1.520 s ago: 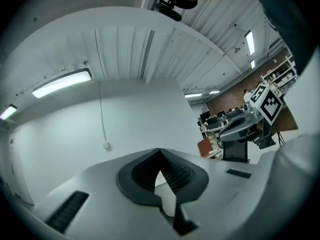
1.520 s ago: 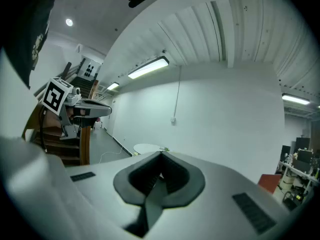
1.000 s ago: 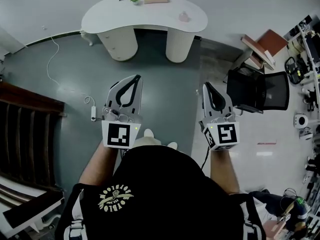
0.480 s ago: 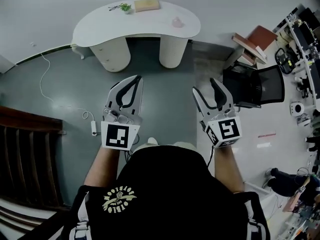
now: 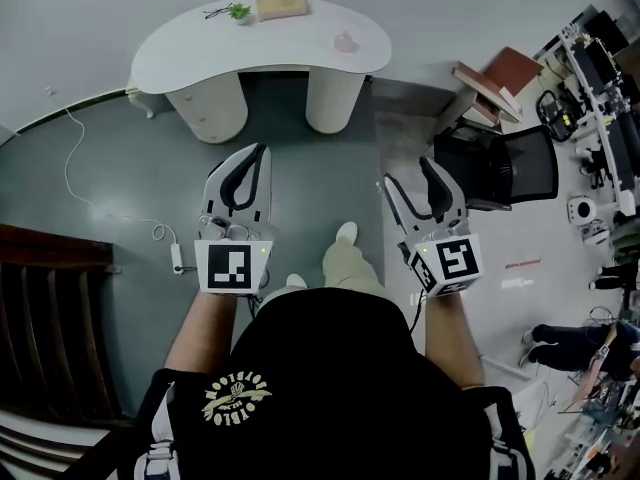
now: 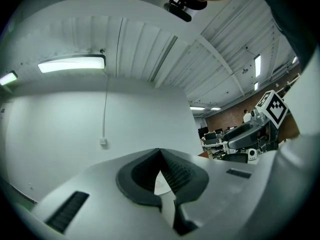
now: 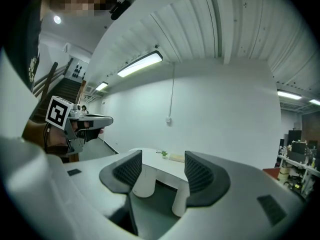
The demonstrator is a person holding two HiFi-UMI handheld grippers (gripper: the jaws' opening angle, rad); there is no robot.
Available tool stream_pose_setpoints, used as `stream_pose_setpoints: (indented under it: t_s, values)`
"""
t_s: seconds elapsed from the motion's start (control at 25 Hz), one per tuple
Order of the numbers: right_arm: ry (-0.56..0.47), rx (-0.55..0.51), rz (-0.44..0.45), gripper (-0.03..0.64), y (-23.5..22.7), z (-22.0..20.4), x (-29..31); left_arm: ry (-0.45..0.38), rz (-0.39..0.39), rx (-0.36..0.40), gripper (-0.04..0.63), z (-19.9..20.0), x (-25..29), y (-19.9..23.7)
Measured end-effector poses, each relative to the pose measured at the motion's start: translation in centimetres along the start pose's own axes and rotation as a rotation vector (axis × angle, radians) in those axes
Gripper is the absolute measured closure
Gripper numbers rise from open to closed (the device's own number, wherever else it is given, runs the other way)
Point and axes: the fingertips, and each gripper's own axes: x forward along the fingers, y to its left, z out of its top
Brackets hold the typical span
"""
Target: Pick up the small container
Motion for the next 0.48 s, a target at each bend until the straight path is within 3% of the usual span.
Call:
stream_pose_setpoints:
  t_s: [0.28, 0.48]
  values:
    - [-0.012, 0.089, 0.025, 0.360, -2.0, -0.6, 2.7, 0.019, 0.000, -0.002, 0.587, -1.2, 3.0, 1.0]
    - [-0.013, 0.064, 0.044, 0.360, -3.5, -0.7, 4.8, 0.040, 0.016, -0.013, 0.588, -1.8, 5.1, 1.3]
